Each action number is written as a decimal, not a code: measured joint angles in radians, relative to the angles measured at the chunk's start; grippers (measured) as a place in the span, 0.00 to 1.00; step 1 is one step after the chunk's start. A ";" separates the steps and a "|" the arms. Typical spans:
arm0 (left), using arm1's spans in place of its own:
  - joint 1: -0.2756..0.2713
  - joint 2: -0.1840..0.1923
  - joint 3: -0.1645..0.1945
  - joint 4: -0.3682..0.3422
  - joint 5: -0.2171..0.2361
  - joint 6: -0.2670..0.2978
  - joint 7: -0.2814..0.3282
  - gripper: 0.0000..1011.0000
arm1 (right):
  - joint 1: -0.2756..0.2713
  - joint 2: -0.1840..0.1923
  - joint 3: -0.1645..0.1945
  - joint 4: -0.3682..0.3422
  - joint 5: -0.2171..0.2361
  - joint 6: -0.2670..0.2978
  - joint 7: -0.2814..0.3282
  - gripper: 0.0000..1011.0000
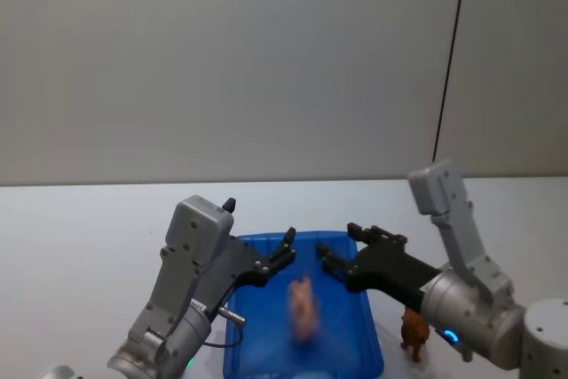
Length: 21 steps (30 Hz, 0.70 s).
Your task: Pick up the two dolls from the table and place them into the box.
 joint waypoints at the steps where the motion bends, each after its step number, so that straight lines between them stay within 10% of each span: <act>1: 0.000 0.000 0.000 0.000 0.000 0.000 0.000 0.99 | 0.002 -0.002 -0.002 0.003 -0.001 0.001 0.001 0.59; 11: 0.000 0.000 0.000 0.000 0.000 0.000 0.000 0.99 | 0.015 -0.009 -0.009 0.028 -0.016 -0.002 0.008 0.91; 21: 0.000 0.000 0.000 0.000 0.000 0.000 0.000 0.99 | -0.020 0.022 0.007 0.001 -0.002 -0.033 -0.033 0.99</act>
